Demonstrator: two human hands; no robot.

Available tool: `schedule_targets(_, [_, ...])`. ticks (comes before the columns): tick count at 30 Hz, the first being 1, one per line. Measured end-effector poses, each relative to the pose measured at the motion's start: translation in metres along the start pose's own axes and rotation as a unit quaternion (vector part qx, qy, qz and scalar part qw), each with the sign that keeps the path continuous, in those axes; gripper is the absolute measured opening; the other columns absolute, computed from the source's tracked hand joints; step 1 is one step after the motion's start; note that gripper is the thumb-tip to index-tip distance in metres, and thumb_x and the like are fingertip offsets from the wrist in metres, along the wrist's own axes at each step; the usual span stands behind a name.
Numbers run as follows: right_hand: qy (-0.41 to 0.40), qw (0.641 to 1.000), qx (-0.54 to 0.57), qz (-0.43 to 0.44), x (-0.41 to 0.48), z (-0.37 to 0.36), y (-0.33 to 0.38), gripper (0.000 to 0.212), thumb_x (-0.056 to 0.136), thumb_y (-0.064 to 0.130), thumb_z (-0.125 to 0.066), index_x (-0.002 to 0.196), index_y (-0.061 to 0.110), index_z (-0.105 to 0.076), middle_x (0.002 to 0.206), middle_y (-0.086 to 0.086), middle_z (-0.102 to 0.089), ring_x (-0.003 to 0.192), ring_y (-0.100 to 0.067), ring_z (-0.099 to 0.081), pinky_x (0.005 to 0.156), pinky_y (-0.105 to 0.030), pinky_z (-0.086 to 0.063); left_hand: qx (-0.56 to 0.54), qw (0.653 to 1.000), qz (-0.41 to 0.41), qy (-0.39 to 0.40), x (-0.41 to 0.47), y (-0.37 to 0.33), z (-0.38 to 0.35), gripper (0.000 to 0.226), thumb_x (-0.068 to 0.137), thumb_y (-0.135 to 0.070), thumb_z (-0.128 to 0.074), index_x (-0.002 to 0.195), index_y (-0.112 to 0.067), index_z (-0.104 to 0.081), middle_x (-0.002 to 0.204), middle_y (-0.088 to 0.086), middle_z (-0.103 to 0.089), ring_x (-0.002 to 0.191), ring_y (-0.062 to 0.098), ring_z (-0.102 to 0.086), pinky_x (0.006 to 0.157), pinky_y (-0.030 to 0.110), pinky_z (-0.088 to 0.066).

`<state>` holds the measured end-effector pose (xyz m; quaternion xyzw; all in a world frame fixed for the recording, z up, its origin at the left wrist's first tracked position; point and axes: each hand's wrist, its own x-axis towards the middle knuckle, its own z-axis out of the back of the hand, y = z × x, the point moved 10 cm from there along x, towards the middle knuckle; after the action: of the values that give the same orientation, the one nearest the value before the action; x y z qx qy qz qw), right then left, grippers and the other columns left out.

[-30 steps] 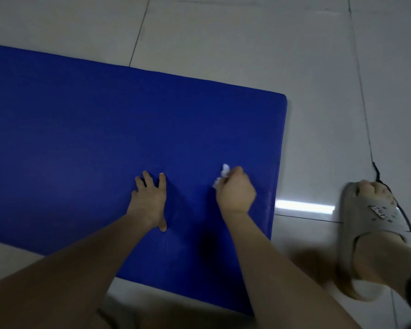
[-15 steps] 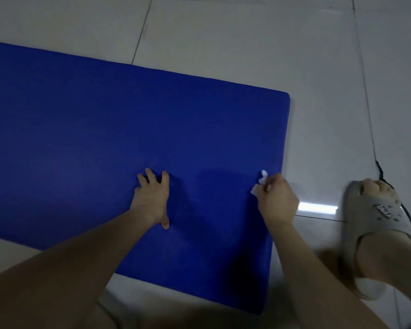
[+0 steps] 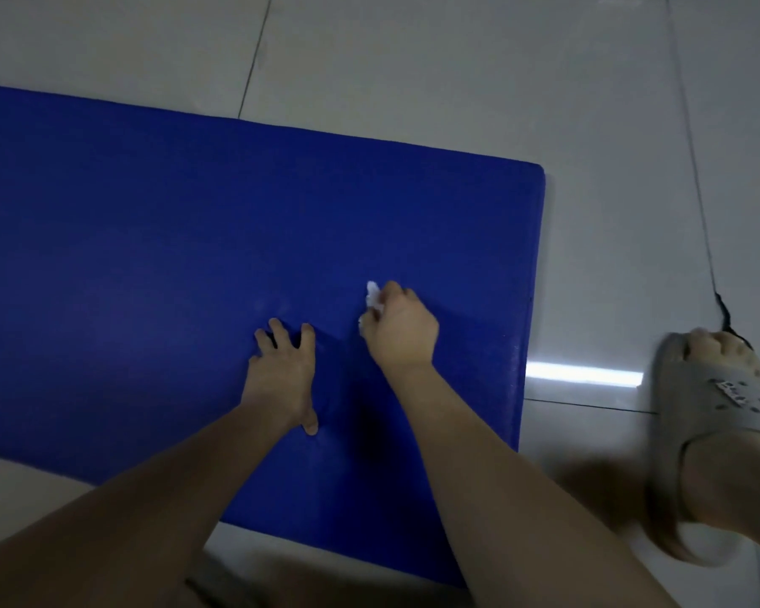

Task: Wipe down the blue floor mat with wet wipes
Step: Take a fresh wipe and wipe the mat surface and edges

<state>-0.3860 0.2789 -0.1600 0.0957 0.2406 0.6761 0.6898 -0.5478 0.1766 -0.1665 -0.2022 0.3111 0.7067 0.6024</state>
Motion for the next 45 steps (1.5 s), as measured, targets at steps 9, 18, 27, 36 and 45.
schedule_targets(9, [-0.089,0.986,0.022,-0.136,0.006,0.072,-0.141,0.035,0.099,0.049,-0.056,0.089,0.016,-0.055,0.089,-0.004,-0.066,0.078,-0.030,-0.063,0.064,-0.032,-0.041,0.009,1.000,0.013,0.010,-0.001,0.000,0.006,0.157,0.044,-0.055,-0.099,0.155,-0.016,0.004,0.159,0.029,0.002,0.147,0.049,-0.016,0.104,0.045,-0.051])
schedule_targets(18, [-0.105,0.960,0.120,-0.229,0.002,0.060,-0.115,0.035,0.103,0.040,-0.048,0.107,0.006,-0.057,0.105,-0.014,-0.067,0.092,-0.032,-0.064,0.069,-0.032,-0.037,0.036,0.999,-0.021,0.023,0.013,0.003,0.050,0.103,0.064,-0.061,-0.088,0.140,-0.017,-0.033,0.126,0.011,-0.049,0.099,0.025,-0.056,0.076,0.037,-0.054])
schedule_targets(27, [0.041,0.998,0.047,0.006,0.037,0.005,0.005,0.032,0.099,0.046,-0.056,0.105,0.014,-0.061,0.099,0.001,-0.063,0.081,-0.018,-0.061,0.062,-0.032,-0.043,0.036,0.999,-0.010,0.004,0.066,0.002,0.074,0.163,0.053,-0.066,-0.091,0.156,-0.024,0.029,0.165,0.019,0.020,0.154,0.042,0.003,0.112,0.061,-0.038])
schedule_targets(36, [-0.159,0.961,0.028,-0.223,0.029,0.098,-0.177,0.034,0.098,0.038,-0.055,0.095,0.006,-0.065,0.101,-0.010,-0.054,0.073,-0.028,-0.055,0.066,-0.032,-0.039,0.032,0.999,-0.027,-0.005,0.074,-0.011,0.072,0.166,0.050,-0.056,-0.097,0.158,-0.015,0.022,0.162,0.030,0.012,0.151,0.050,-0.004,0.109,0.051,-0.046])
schedule_targets(45, [-0.115,0.988,-0.006,-0.103,0.059,0.052,-0.063,0.028,0.100,0.032,-0.059,0.105,0.005,-0.062,0.108,-0.013,-0.057,0.085,-0.028,-0.062,0.061,-0.031,-0.038,0.021,0.998,-0.042,-0.037,0.070,-0.007,0.075,0.164,0.047,-0.064,-0.094,0.159,-0.019,0.017,0.162,0.026,0.006,0.149,0.044,-0.011,0.111,0.051,-0.041])
